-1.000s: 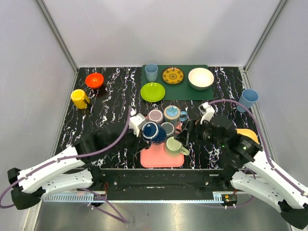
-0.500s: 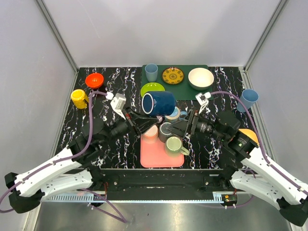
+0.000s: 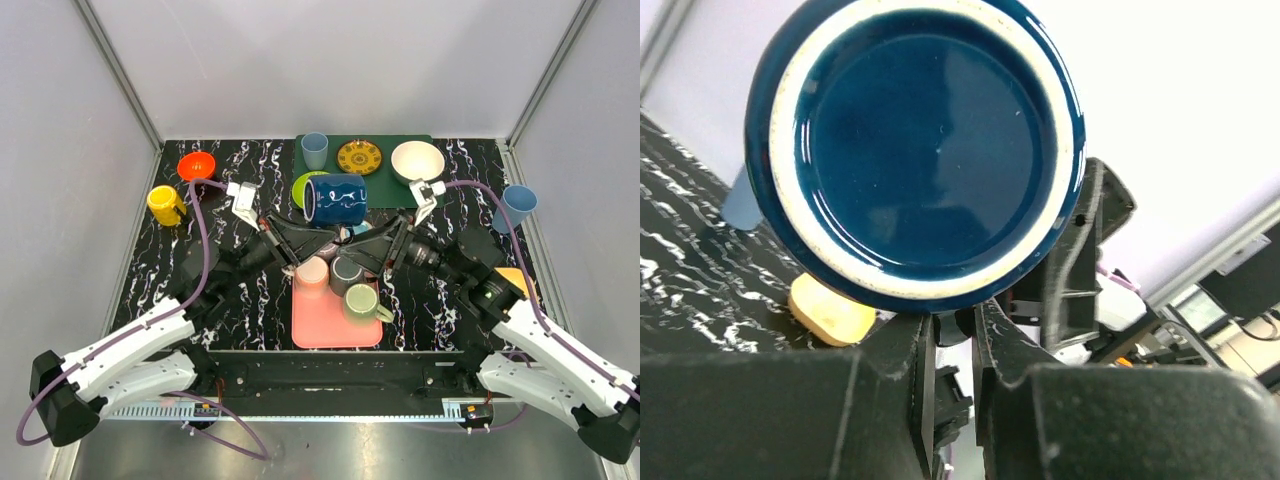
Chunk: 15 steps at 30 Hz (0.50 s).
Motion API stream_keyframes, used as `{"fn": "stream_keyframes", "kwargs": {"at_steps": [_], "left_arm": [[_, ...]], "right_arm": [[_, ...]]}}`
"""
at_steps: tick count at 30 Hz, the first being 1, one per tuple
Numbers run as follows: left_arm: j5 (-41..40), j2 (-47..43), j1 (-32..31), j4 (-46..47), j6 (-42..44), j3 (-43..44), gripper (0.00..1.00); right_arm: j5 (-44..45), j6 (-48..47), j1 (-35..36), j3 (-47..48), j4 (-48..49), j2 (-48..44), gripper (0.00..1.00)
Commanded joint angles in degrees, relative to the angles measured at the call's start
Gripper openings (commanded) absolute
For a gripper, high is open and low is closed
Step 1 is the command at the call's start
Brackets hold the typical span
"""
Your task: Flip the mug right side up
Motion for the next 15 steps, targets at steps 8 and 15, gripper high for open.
{"fn": "stream_keyframes", "kwargs": {"at_steps": [8,15], "left_arm": [[9.6,0.0,1.1,18.1,-6.4,-0.1,0.00],[13.7,0.7,1.2,19.1,-7.8,-1.0,0.00]], "right_arm": [[-1.3,-3.4,0.2,3.7,3.9,3.6,0.63],[-4.5,-4.1,0.2,6.2,3.1,4.3,0.52]]}}
